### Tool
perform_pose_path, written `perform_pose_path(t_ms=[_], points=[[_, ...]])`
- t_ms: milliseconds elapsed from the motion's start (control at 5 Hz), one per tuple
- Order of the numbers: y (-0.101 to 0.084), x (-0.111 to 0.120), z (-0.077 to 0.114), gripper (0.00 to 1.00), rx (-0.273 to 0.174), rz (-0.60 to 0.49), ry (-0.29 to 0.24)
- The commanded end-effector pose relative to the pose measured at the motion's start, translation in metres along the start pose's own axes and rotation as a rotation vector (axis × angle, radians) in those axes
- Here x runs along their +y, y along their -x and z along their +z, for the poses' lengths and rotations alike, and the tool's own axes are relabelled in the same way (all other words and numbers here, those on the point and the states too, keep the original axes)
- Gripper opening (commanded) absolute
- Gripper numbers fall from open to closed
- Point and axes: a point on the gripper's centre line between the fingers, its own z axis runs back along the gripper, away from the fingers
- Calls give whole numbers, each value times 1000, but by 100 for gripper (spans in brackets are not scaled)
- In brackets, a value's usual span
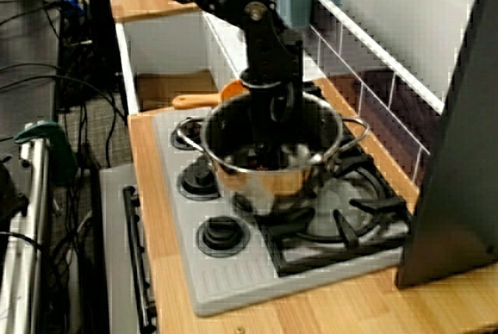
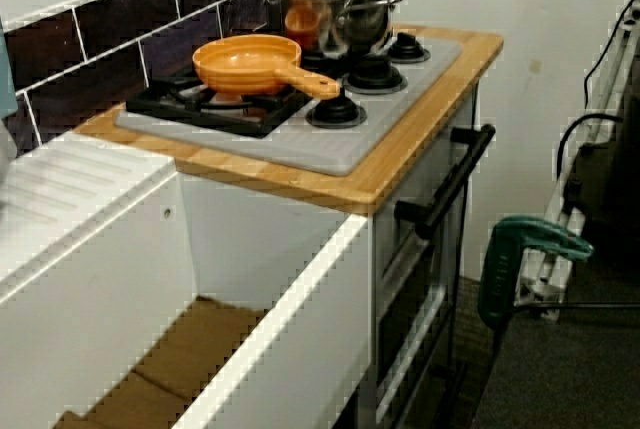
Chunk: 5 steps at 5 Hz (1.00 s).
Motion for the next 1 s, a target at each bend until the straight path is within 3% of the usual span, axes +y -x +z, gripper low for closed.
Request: perform_pose_path(t_ms=[0,200,800], points=[[3,5,19,90,-37,26,16],[5,9,25,0,-44,35,33],[18,17,69,0,-117,58,71]])
